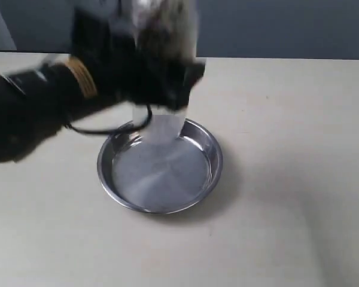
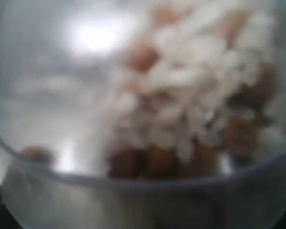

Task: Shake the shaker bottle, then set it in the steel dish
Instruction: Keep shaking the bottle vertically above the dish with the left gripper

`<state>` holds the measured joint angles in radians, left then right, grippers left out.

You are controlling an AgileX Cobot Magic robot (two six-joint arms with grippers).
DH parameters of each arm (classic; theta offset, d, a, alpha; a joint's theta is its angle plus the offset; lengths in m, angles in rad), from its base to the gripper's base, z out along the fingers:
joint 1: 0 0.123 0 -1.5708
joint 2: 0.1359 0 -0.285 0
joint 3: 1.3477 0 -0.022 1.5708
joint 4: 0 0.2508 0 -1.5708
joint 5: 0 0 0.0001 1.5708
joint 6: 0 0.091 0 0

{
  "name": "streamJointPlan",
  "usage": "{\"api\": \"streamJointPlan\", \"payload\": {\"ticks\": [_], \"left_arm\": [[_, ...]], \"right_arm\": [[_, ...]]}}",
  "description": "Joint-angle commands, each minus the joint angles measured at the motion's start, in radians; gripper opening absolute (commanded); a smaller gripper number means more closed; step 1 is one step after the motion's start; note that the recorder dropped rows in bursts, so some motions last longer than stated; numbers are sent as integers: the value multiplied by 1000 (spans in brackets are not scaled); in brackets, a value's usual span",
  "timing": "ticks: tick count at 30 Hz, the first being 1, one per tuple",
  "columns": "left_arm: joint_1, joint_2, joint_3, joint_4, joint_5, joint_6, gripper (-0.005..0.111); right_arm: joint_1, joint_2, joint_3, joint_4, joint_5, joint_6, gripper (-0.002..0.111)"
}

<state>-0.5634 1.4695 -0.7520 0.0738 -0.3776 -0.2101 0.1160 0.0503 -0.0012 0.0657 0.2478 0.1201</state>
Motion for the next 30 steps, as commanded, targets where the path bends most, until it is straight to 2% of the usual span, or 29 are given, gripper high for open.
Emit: {"api": "streamJointPlan", "payload": {"ticks": [1, 3, 4, 7, 9, 13, 17, 19, 22, 24, 25, 28, 29, 30], "left_arm": [[-7, -39, -4, 73, -141, -105, 0], [-7, -120, -64, 164, -232, -103, 0], [-7, -146, -92, 167, -222, -83, 0], [1, -158, -124, 102, -58, -37, 0], [4, -85, -75, 95, 54, -37, 0], [1, 60, 22, 9, -34, -57, 0], [-6, -56, -48, 91, -195, -78, 0], [-6, -132, -106, 129, -190, -78, 0], [-6, -170, -144, 137, -76, -45, 0], [4, -125, -102, 118, 22, -33, 0], [14, -81, -63, 110, 29, -33, 0], [35, 50, 45, -8, -42, -81, 0], [35, 65, 58, -24, -64, -137, 0], [27, 57, 57, 23, -82, -212, 0]], "right_arm": [[3, 4, 1, -1, -14, -4, -1], [3, 4, 1, -1, -14, -4, -1], [3, 4, 1, -1, -14, -4, -1], [3, 4, 1, -1, -12, -4, -1], [3, 4, 1, -1, -12, -4, -1], [3, 4, 1, -1, -12, -4, -1], [3, 4, 1, -1, -12, -4, -1], [3, 4, 1, -1, -12, -4, -1], [3, 4, 1, -1, -12, -4, -1], [3, 4, 1, -1, -12, -4, -1], [3, 4, 1, -1, -12, -4, -1], [3, 4, 1, -1, -12, -4, -1], [3, 4, 1, -1, -12, -4, -1], [3, 4, 1, -1, -12, -4, -1]]}}
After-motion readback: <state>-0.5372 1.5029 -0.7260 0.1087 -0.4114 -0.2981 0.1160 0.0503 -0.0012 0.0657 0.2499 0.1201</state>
